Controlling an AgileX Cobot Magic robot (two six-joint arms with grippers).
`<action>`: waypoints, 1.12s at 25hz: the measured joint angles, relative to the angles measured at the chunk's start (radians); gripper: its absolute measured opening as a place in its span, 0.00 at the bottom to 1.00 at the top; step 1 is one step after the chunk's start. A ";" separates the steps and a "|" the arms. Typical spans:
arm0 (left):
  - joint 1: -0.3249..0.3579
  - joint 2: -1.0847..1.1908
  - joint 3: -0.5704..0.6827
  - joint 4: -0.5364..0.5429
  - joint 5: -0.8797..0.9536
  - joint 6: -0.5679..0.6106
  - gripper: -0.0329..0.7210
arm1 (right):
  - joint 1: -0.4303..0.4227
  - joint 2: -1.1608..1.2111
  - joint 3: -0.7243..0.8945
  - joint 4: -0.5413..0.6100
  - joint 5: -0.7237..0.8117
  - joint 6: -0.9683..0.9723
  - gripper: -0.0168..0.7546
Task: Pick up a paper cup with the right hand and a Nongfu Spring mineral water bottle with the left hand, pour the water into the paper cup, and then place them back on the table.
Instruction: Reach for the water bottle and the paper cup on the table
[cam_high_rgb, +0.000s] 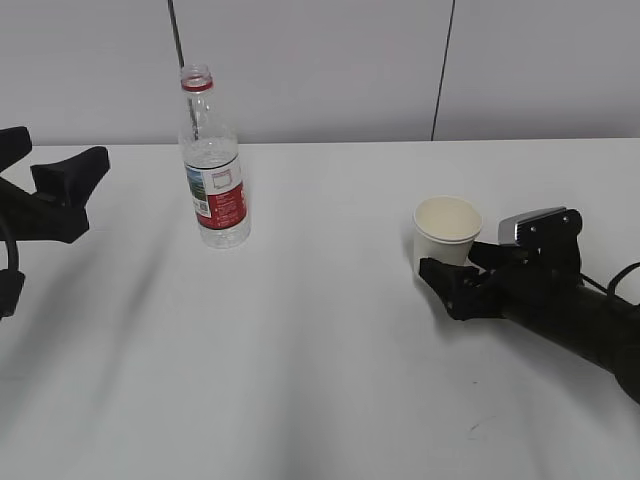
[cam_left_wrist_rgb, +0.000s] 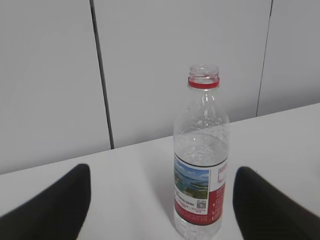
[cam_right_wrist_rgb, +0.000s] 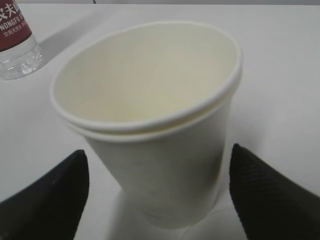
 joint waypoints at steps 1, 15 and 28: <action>0.000 0.000 0.000 0.000 0.004 0.000 0.74 | 0.000 0.007 -0.009 -0.001 0.000 0.000 0.87; 0.000 0.000 0.000 0.002 0.029 0.000 0.74 | 0.009 0.080 -0.147 -0.014 -0.002 0.000 0.87; 0.000 0.041 0.000 0.043 0.036 -0.028 0.74 | 0.010 0.081 -0.163 -0.014 -0.002 0.000 0.69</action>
